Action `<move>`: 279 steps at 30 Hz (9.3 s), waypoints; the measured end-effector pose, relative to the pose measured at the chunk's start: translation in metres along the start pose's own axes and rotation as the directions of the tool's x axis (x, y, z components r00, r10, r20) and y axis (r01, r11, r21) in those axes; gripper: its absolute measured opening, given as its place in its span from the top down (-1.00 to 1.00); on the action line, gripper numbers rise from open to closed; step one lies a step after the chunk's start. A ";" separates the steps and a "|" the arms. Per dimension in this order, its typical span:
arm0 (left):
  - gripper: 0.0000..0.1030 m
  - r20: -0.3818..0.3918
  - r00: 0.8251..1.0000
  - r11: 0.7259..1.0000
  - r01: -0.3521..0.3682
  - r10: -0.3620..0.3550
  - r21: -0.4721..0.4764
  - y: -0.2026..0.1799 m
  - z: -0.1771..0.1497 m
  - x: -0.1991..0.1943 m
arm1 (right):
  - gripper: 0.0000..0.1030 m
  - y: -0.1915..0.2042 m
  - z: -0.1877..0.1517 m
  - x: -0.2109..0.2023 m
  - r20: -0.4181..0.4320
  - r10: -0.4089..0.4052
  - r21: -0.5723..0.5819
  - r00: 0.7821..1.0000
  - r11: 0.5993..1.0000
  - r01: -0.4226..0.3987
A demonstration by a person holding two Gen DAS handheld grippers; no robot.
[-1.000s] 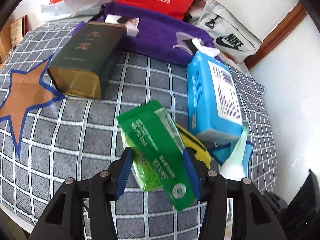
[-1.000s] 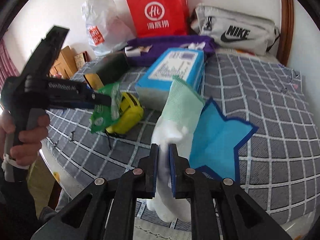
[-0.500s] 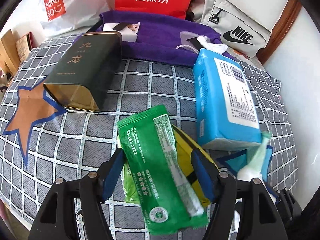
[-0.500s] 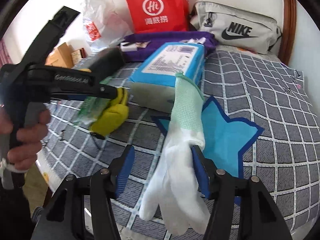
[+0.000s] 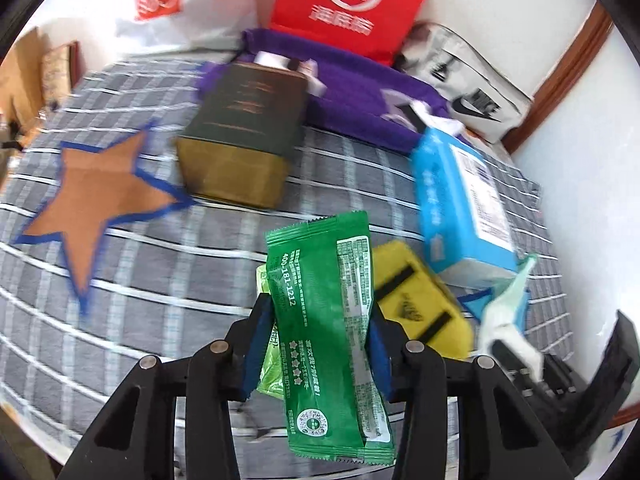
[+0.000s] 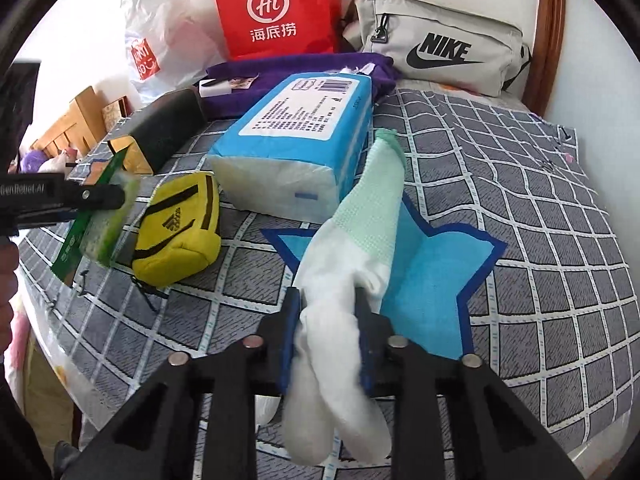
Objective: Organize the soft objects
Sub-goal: 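Lift the green packet with the left tool while the right tool lifts the white glove, then carry the green packet and white glove in both tools over the purple towel, then lower the packet and glove onto the towel and open both tools, then move the left tool to the green wipe pack while the right tool reaches the yellow pouch, then grasp the green wipe pack with the left tool while the right tool grasps the yellow pouch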
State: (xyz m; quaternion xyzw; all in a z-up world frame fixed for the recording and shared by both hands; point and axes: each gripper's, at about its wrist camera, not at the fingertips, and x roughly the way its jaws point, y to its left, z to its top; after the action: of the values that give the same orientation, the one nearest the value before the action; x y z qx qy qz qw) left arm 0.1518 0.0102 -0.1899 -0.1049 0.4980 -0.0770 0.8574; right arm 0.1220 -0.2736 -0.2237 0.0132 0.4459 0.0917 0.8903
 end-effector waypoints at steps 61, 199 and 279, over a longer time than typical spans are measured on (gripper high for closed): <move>0.39 -0.013 0.985 0.984 -0.174 0.175 0.049 0.084 -0.011 0.006 | 0.74 0.027 0.007 0.010 -0.055 0.041 -0.039 0.998 0.998 -0.044; -0.13 -0.001 1.000 0.999 0.030 -0.030 -0.011 0.018 0.176 0.006 | -0.18 0.035 0.228 0.016 0.099 0.245 -0.049 0.965 0.969 -0.241; 0.02 -0.113 0.985 0.989 -0.118 0.129 0.091 -0.007 -0.008 0.032 | -0.39 0.015 0.001 0.012 -0.006 0.145 0.058 0.989 0.988 -0.144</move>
State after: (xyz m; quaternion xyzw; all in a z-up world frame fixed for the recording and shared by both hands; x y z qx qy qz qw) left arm 0.1607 -0.0047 -0.2192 -0.0327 0.5498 -0.0507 0.8331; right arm 0.1276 -0.2565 -0.2312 0.0705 0.4506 0.1434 0.8783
